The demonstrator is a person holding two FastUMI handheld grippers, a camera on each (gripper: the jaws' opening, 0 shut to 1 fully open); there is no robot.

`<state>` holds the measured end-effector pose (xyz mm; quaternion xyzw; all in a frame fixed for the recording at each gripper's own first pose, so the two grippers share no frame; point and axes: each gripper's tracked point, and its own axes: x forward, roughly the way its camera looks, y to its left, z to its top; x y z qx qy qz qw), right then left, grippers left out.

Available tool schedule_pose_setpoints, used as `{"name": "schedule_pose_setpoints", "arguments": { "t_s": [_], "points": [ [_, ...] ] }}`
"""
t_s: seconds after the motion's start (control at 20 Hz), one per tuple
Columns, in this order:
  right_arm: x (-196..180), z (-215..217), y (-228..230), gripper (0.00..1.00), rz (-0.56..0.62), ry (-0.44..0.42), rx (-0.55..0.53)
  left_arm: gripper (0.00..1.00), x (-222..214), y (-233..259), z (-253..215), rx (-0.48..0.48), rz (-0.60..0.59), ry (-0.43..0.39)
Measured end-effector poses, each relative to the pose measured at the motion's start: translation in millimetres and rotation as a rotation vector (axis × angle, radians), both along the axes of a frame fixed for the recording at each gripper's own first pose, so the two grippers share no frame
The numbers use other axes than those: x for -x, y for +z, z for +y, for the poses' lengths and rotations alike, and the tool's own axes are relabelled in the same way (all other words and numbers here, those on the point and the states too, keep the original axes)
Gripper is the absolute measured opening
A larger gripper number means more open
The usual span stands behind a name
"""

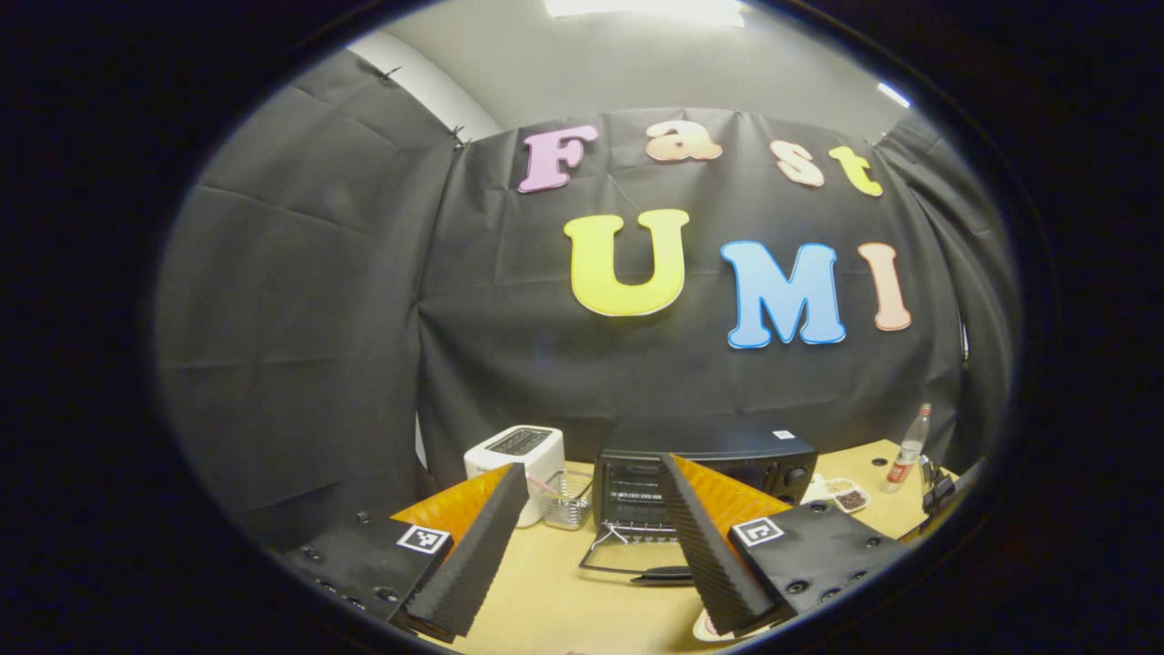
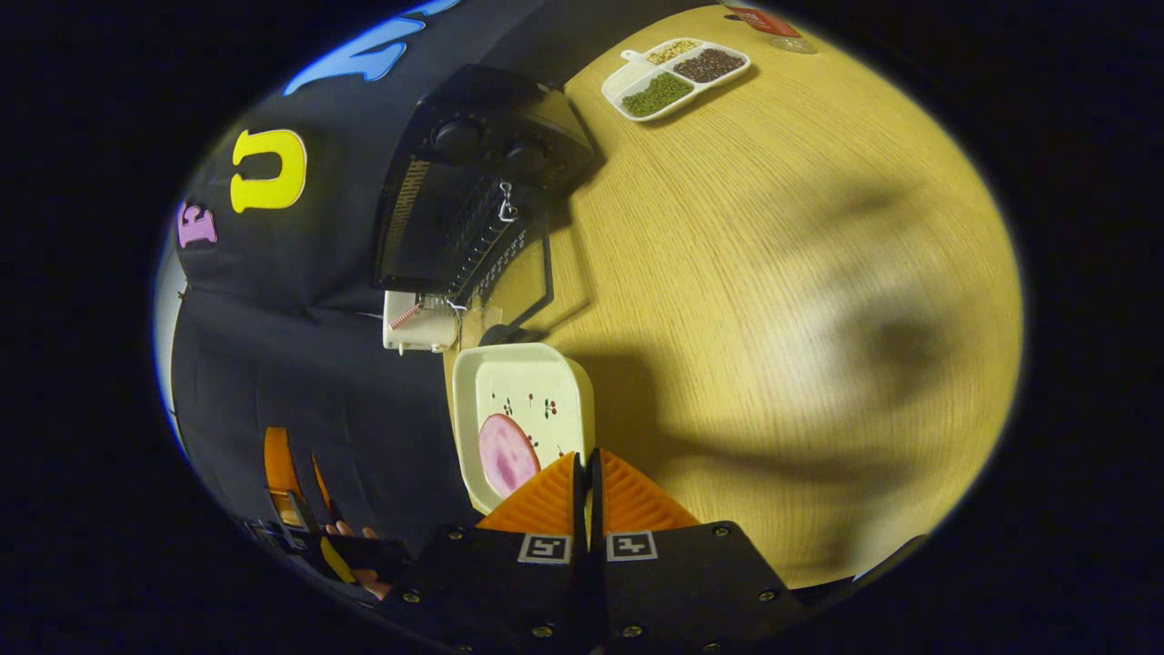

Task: Open the electric oven with the left hand, put the food in, and close the electric oven.

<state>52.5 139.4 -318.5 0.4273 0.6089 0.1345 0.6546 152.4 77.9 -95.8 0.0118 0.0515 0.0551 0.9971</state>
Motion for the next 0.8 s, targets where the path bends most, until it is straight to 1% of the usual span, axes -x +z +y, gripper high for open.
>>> {"name": "schedule_pose_setpoints", "arguments": {
  "t_s": [0.05,0.1,0.3,0.55,0.65,0.75,0.8],
  "points": [
    [-10.2,4.9,2.3,0.0,-0.002,-0.026,-0.001,0.9,-4.1,-3.5,2.7,0.006,0.001,-0.003],
    [-20.3,9.8,4.2,0.0,-0.005,-0.058,0.002,0.91,-8.0,-6.3,5.8,0.008,0.004,-0.003],
    [-55.6,30.0,7.1,0.0,-0.015,-0.176,0.013,1.0,-22.4,-18.9,22.9,0.005,0.026,0.0],
    [-102.0,55.8,8.8,0.0,0.0,-0.358,-0.023,1.0,-36.8,-29.2,48.4,0.0,0.045,0.009],
    [-117.4,63.5,8.0,0.0,0.016,-0.417,-0.034,1.0,-42.6,-29.4,58.9,-0.014,0.044,0.014],
    [-132.5,71.6,5.3,0.0,0.018,-0.46,-0.036,0.91,-47.7,-30.2,67.7,-0.034,0.044,0.017],
    [-138.8,74.9,2.7,0.0,0.02,-0.477,-0.029,0.91,-50.2,-28.6,71.5,-0.041,0.042,0.017]
  ]
}}
